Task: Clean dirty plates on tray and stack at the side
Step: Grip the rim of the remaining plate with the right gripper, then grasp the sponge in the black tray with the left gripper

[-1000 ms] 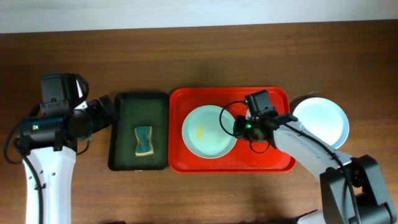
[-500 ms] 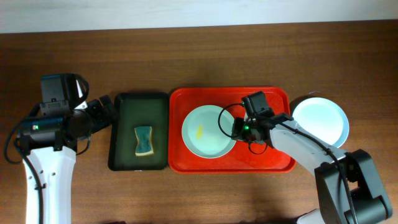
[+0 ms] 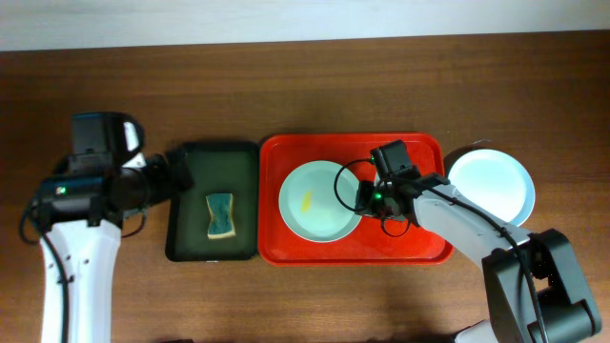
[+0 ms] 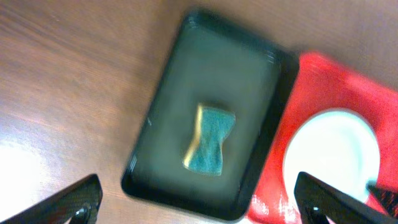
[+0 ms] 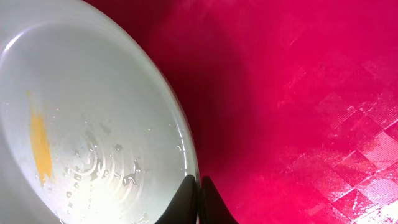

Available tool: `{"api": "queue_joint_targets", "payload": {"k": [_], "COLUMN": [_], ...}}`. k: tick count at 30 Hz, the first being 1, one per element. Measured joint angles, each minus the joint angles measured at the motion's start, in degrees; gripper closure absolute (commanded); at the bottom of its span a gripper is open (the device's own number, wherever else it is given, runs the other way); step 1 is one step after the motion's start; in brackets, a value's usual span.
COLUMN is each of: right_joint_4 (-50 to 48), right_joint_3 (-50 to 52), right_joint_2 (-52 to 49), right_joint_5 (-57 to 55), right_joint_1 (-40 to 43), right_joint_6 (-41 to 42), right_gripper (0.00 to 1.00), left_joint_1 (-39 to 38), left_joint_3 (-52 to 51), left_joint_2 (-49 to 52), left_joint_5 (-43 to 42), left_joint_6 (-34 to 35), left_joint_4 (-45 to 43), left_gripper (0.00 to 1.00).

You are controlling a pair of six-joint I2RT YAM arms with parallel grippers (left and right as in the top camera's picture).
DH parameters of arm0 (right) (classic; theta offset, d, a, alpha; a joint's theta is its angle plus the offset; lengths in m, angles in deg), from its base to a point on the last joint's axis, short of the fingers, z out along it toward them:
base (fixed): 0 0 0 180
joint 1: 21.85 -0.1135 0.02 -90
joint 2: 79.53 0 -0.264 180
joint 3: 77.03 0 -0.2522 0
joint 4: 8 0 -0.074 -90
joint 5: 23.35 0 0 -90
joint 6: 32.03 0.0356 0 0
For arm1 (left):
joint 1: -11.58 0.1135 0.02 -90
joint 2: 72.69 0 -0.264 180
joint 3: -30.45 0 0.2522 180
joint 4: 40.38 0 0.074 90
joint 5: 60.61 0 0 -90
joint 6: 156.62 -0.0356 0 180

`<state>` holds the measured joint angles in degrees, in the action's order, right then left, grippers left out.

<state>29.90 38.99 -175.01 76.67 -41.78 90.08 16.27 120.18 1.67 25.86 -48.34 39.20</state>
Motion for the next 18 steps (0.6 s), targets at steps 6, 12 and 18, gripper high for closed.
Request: {"api": "queue_joint_targets", "payload": {"k": [6,12,18], "right_joint_4": [0.0,0.0,0.0], "right_joint_3": [0.0,0.0,0.0], "right_joint_2": [0.0,0.0,0.0], "right_joint_5": [0.0,0.0,0.0], "right_joint_1": [0.0,0.0,0.0], "right_joint_6": [0.0,0.0,0.0], "right_gripper": [0.95,0.95,0.95], "left_joint_1": [-7.7,-9.4,-10.4], "left_joint_3": [0.0,0.0,-2.4], "left_joint_2": [10.8,16.7,21.0], "left_joint_5": [-1.0,-1.0,-1.0], "left_joint_6": [-4.7,-5.7,-5.7], "left_joint_4": [5.1,3.0,-0.9], "left_gripper": [0.01,0.62,0.70]}}
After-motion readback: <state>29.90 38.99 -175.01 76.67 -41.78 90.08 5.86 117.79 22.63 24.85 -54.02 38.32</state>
